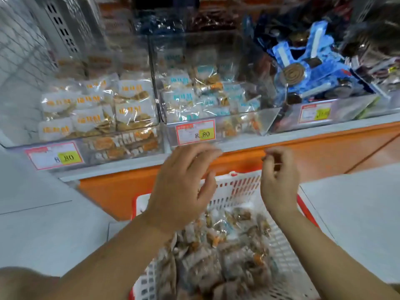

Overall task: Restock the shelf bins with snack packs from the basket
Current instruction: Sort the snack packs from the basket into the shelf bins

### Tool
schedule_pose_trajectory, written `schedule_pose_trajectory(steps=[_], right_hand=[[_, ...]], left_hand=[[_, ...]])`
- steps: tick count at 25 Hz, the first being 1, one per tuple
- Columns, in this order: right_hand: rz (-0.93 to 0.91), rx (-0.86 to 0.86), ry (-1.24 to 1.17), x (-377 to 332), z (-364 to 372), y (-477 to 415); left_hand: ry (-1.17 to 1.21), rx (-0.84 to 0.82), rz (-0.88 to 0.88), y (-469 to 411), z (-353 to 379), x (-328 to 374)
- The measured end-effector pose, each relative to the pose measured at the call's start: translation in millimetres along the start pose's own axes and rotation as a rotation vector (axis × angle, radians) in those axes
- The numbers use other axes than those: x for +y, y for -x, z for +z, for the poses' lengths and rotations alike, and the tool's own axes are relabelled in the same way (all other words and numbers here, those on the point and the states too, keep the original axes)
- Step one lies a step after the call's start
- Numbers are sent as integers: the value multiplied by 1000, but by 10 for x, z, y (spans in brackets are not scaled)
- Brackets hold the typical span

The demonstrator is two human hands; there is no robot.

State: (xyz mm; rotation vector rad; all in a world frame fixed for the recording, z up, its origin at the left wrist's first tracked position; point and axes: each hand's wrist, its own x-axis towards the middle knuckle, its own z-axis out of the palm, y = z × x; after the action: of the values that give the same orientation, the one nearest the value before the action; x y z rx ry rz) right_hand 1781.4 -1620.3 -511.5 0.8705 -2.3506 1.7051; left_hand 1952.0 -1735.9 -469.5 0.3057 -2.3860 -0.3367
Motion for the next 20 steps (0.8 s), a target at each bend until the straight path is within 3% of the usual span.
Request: schedule_pose_trajectory(steps=[4, 6, 7, 10, 15, 18, 20], right_hand=[[617, -717, 474, 1252, -79, 824], [628, -1040, 750, 1685, -142, 1173], [619, -1120, 792, 1835, -152, 1267], [730, -1159, 680, 2095, -70, 1336], [581, -1118, 914, 2298, 93, 1336], [663, -1243, 838, 2209, 196, 1321], [643, -1235, 779, 2071, 203, 1342]], left_hand=[[81, -567, -331, 734, 615, 137], [84, -780, -496, 1085, 824, 102], [108, -837, -562, 1236, 893, 95], [137, -902, -718, 1588, 1018, 113], [186, -920, -800, 1773, 1088, 187], [229, -870, -875, 1750, 1079, 165], [238, -850, -925, 1731, 1060, 145]])
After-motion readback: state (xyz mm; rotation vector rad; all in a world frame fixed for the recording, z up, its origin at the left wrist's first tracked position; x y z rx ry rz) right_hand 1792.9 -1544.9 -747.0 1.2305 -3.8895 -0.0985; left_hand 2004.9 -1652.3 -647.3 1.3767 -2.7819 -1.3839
